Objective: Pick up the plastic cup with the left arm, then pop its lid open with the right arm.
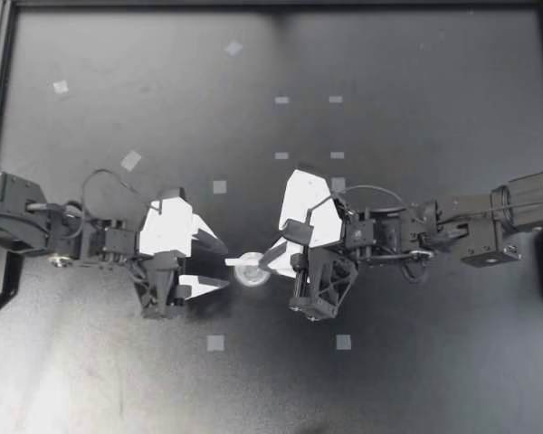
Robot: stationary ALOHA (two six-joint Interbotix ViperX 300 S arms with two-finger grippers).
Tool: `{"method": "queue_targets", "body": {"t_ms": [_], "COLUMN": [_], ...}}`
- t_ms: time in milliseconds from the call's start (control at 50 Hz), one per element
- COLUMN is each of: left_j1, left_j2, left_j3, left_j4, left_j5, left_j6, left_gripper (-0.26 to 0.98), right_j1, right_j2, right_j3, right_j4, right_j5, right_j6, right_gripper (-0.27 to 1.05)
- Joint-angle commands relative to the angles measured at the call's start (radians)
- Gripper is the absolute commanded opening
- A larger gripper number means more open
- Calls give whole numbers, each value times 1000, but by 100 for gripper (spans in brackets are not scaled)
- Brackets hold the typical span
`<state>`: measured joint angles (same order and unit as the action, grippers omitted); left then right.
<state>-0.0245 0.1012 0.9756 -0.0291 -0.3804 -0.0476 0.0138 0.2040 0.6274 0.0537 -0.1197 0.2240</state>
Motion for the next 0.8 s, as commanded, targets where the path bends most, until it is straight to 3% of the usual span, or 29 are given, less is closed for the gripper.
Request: {"method": "queue_targets", "body": {"t_ms": [0,780], "left_j1": [-2,-14], "left_j2": [2,106], "left_j3": [-25,-91], "left_j4": [2,2], "left_j5": [-20,-48], "left_j6": [2,-20], "left_gripper": [64,64], "right_j1": [3,6], "right_j2": [-11,38], "right_j3": [-21,-21], "right_j4": [2,2], "right_j5": [-9,-3], "right_j6": [2,28], "right_gripper": [-9,-9]}}
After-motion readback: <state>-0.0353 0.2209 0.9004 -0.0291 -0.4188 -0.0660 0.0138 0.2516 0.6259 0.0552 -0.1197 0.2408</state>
